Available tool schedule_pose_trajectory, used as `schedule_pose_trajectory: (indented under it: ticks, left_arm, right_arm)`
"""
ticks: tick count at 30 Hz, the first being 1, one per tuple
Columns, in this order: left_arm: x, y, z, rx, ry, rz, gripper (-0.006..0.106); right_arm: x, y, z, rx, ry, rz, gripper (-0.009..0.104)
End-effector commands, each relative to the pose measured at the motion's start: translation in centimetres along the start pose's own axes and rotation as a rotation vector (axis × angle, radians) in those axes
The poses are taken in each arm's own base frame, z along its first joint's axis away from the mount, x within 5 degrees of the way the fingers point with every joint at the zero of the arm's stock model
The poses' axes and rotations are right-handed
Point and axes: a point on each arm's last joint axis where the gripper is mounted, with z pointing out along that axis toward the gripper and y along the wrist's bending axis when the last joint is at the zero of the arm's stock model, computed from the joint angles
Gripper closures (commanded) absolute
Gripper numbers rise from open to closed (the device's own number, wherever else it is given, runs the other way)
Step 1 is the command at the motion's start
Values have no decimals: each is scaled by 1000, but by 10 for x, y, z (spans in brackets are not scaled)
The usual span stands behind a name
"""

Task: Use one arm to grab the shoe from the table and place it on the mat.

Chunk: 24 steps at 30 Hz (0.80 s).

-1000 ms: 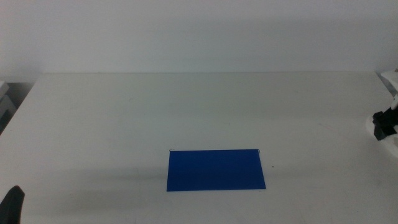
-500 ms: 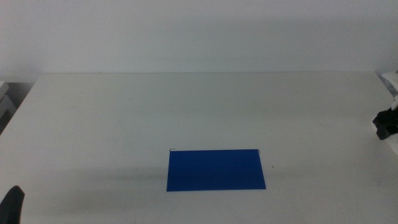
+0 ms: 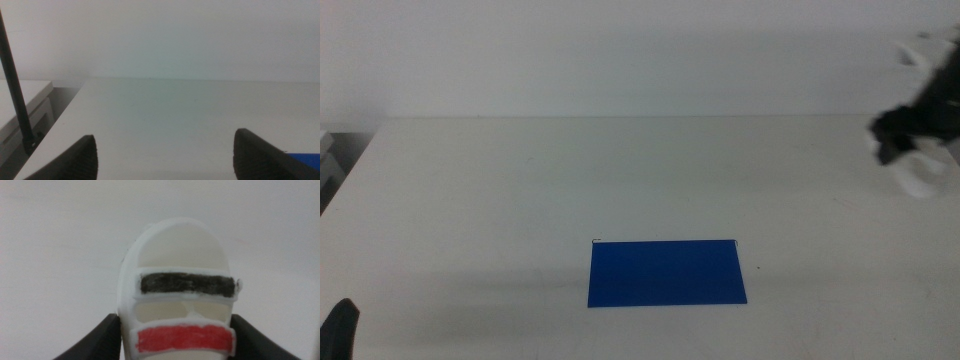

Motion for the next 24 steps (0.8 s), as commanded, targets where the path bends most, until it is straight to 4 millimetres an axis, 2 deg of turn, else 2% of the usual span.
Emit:
schedule_pose_trajectory:
  ticks: [1,7,11,15,19,24]
  left_arm:
    - [-5,-2,-1,21,-83,-6,8]
    - [-5,-2,-1,21,-83,-6,8]
    - [-5,-2,-1,21,-83,-6,8]
    - [-5,-2,-1,21,-83,-6,8]
    - [-5,-2,-1,21,-83,-6,8]
    - [-5,-2,-1,21,-83,-6,8]
  right_arm:
    - [-12,27,-42,-4,-100,-24,99]
    - [-22,115,-51,-60,-119,-97,99]
    - [-21,175,-44,-77,-81,-156,99]
    - [-15,224,-35,-92,-42,-193,99]
    - [-6,253,-18,-101,0,-209,99]
    - [-1,265,-2,-99,36,-232,99]
